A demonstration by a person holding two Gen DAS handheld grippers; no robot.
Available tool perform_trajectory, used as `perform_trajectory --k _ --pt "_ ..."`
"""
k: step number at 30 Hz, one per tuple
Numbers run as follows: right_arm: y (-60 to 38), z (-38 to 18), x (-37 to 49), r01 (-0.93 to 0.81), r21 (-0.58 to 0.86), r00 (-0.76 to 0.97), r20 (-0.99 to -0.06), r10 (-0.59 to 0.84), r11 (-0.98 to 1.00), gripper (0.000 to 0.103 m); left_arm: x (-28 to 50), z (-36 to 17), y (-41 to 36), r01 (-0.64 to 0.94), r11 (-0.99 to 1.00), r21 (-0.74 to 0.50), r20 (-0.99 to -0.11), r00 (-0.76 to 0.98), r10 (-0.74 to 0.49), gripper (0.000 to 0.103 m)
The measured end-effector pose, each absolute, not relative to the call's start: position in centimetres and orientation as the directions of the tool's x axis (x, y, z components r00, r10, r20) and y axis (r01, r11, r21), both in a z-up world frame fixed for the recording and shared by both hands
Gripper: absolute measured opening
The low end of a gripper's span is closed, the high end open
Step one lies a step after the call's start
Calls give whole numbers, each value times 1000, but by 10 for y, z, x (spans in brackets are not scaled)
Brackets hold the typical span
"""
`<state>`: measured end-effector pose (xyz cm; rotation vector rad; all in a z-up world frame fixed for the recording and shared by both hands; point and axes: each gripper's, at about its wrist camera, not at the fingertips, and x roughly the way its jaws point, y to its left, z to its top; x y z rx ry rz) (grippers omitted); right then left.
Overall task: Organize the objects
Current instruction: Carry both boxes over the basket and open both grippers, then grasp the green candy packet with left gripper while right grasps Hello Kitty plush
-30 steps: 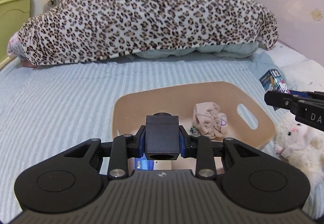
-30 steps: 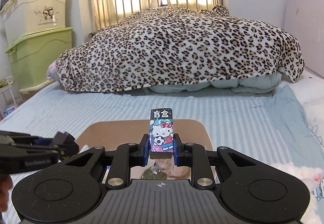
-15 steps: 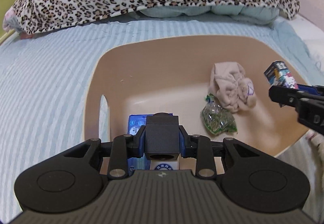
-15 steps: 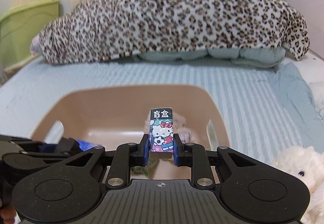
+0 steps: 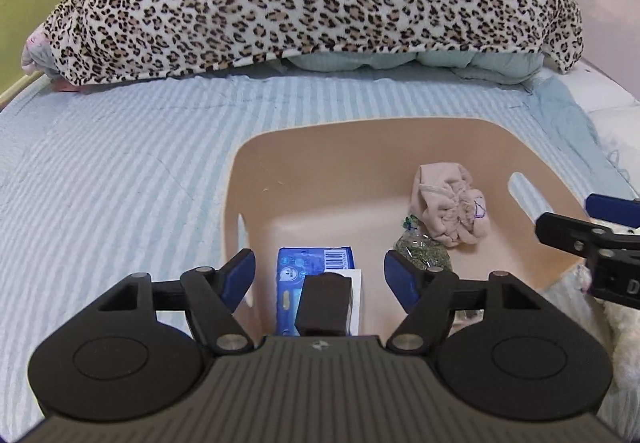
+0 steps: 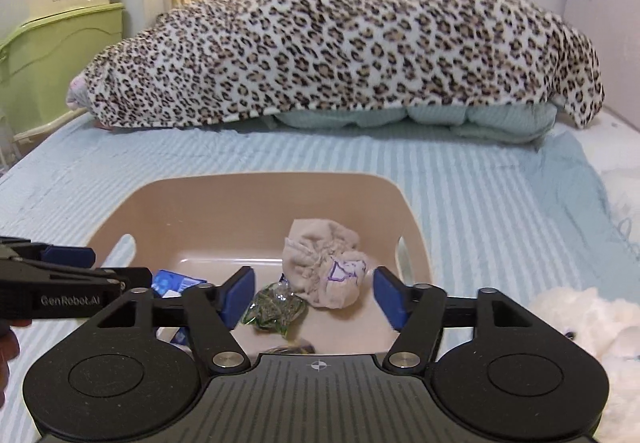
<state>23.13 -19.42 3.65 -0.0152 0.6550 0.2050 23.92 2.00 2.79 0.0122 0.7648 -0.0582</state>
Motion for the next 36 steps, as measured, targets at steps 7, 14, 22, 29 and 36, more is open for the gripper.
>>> perform_trajectory --k 7,14,22,29,36 --pt "-205 51 201 -208 36 781 -595 188 977 92 211 34 29 71 997 16 -688 725 -40 87" --pt "-213 41 178 -200 17 765 -623 167 980 98 189 24 35 76 997 14 -717 696 -43 90" --pt "-222 9 161 -179 36 717 -679 155 983 99 173 -4 31 97 995 23 -761 647 -45 90" --pt "-228 -16 155 -161 45 685 -714 145 986 99 169 -28 17 148 989 25 -791 608 -71 90" --pt "-230 -34 155 -152 56 664 -734 144 987 99 173 -50 -4 187 982 32 -819 568 -81 90"
